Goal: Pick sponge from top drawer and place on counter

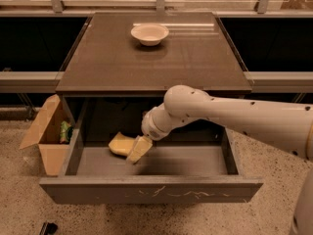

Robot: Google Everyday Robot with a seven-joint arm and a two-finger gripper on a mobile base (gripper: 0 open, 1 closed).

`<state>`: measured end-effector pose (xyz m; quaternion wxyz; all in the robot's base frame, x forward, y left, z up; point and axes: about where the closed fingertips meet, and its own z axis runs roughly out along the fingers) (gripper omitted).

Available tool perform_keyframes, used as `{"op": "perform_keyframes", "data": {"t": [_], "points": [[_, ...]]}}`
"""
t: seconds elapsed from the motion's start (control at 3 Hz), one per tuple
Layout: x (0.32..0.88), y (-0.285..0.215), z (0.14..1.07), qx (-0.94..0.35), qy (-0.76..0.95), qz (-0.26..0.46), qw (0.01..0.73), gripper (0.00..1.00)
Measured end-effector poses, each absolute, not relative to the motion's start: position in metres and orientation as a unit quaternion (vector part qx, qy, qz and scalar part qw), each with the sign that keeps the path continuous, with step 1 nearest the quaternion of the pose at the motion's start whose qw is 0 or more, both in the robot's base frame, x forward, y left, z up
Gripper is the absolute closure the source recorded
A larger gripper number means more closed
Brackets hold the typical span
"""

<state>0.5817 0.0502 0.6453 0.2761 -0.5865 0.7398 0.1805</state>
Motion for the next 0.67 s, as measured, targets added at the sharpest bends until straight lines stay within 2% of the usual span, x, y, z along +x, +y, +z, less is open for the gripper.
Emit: {"op": "perform_keyframes", "data": {"t": [0.67], "points": [[0.577,0.072,0.619,-0.591,0.74,0.192,0.258,0.0]]}}
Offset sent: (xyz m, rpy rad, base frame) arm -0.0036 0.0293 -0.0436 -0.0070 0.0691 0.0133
